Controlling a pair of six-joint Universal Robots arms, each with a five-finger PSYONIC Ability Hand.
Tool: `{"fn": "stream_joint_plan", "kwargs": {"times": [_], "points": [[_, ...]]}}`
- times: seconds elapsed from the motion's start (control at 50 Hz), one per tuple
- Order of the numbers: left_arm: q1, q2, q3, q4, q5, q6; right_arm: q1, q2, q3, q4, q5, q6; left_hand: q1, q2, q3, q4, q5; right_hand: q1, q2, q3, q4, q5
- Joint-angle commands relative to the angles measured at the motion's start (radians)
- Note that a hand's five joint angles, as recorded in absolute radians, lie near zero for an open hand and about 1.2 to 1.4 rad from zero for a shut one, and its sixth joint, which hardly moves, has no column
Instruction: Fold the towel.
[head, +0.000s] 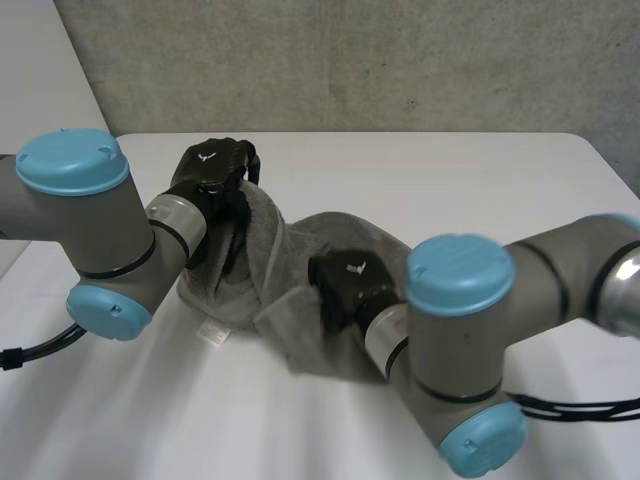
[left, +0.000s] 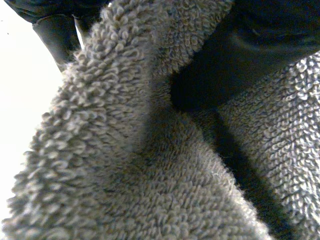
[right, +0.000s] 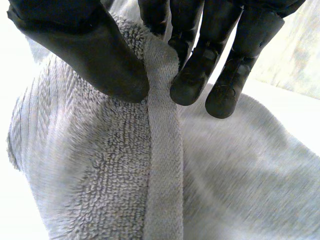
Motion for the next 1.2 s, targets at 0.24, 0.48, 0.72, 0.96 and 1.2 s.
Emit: {"fn": "stream_joint_plan", "kwargs": {"times": [0.24, 0.48, 0.72, 0.96, 1.2], "points": [[0.003, 0.109, -0.043, -0.072, 0.007, 0.109, -0.429, -0.336, -0.044, 0.283, -0.265, -0.417, -0.182, -0.193, -0.2, -0.18, -0.38, 0.06, 0.074, 0.062, 0.056, 0.056], [-0.02, 0.077, -0.12, -0.169, 0.002, 0.461, -0.457, -0.293, -0.018, 0.348, -0.181, -0.824, -0.182, -0.193, -0.2, -0.18, -0.38, 0.06, 0.074, 0.062, 0.056, 0.056], [-0.046, -0.12, 0.225, -0.111, -0.001, 0.668, -0.392, -0.08, -0.305, 0.101, -0.118, -0.83, -0.182, -0.193, -0.2, -0.18, -0.38, 0.06, 0.074, 0.062, 0.056, 0.056], [-0.037, 0.005, 0.374, 0.42, -0.022, 0.587, -0.368, -0.113, -0.317, -0.708, -0.103, -0.783, -0.182, -0.193, -0.2, -0.18, -0.38, 0.06, 0.074, 0.062, 0.056, 0.056], [-0.037, 0.038, 0.067, 0.193, -0.019, 0.524, -0.388, -0.14, -0.172, -0.34, -0.278, -0.651, -0.182, -0.193, -0.2, -0.18, -0.38, 0.06, 0.074, 0.062, 0.056, 0.056]]}}
